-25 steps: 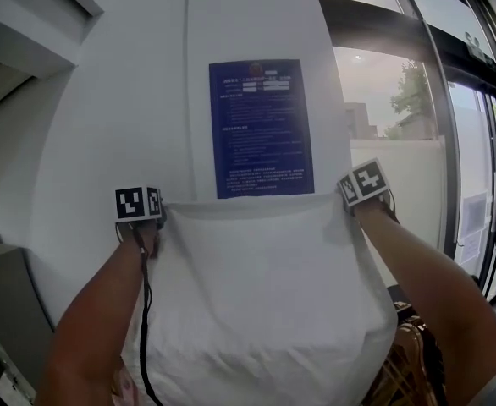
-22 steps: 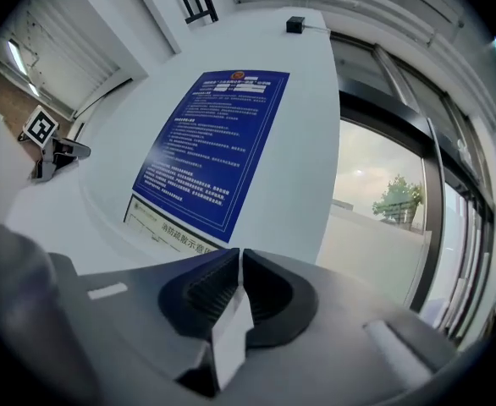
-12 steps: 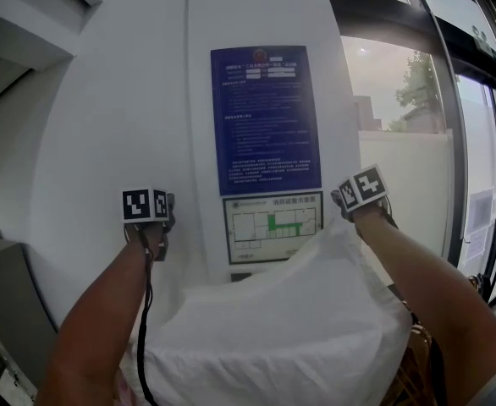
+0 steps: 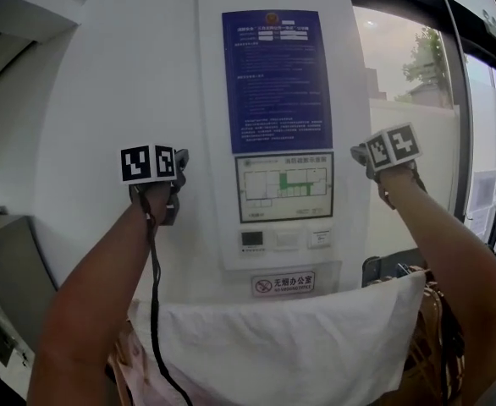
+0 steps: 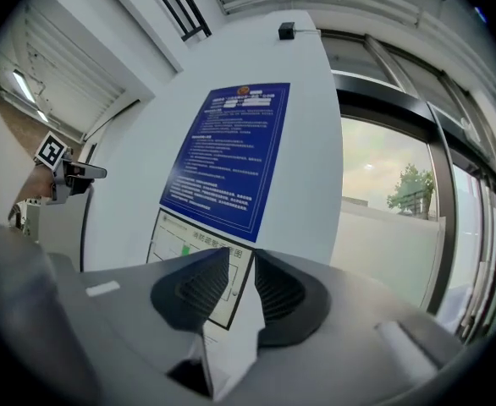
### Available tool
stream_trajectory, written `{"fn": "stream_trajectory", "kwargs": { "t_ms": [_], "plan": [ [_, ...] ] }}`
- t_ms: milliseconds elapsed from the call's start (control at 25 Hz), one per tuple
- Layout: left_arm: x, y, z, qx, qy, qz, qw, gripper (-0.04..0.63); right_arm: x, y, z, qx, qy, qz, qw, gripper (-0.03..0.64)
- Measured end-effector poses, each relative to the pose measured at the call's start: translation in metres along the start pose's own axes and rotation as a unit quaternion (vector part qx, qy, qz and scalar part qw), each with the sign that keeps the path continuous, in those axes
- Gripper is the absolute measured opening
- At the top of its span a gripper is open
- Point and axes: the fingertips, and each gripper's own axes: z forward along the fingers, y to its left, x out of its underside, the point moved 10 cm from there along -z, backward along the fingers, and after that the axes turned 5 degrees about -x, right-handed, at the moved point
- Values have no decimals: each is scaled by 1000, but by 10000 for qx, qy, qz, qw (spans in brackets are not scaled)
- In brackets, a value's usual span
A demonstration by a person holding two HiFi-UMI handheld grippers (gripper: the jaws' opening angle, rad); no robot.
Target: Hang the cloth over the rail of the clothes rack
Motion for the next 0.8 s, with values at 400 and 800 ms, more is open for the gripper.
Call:
{"fn": "stream_trajectory", "kwargs": {
  "t_ms": [400, 800],
  "plan": [
    [6, -40, -108, 503, -279, 61, 9983, 92, 32, 65, -113, -171, -439, -314, 9984, 7],
    [48, -97, -231, 131, -97, 122, 9998, 5, 101, 108, -221, -978, -361, -227, 9943, 2]
  ]
}}
